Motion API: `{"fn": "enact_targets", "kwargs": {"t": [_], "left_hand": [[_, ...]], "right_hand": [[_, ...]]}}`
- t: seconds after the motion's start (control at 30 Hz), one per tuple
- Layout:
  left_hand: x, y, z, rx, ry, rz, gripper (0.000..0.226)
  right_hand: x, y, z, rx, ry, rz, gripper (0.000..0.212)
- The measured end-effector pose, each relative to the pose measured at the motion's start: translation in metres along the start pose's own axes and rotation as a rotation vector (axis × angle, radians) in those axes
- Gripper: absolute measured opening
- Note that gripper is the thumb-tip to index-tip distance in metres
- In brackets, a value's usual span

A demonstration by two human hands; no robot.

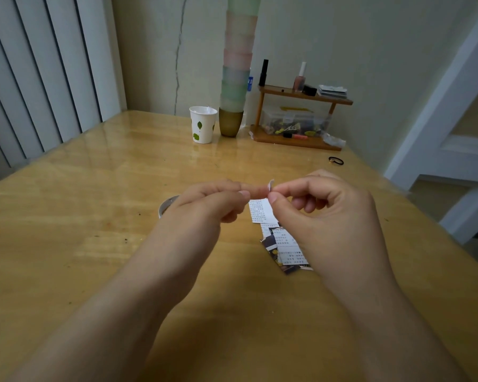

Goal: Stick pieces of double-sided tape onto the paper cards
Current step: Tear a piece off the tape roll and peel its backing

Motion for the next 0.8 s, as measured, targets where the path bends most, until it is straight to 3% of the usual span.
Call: {"fn": "enact_targets", "kwargs": {"t": [0.13,0.6,0.8], "left_hand": [[0.002,0.001,-0.001,0.012,-0.017,0.017,0.036],[0.007,0.008,0.003,0.057,-0.092,-0.041,0.024],[0.004,0.006,0.008,0.067,-0.082,-0.026,0.031]], "right_hand": [[-0.001,0.001,0.000,0.007,0.010,0.011,0.017],[-0.006,0.002,-0.001,0.018,0.101,0.068,0.019],[-0.013,0.000,0.000,-0.013,0.191,0.151,0.014]]}}
Point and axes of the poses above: each hand's wrist, its own y-axis towards the middle knuckle, its own z-axis out of the palm, x = y × z, the point moved 7 cm from there along y, towards the middle knuckle, and after that the axes turned 4 degrees about y, right-handed, at the moved point
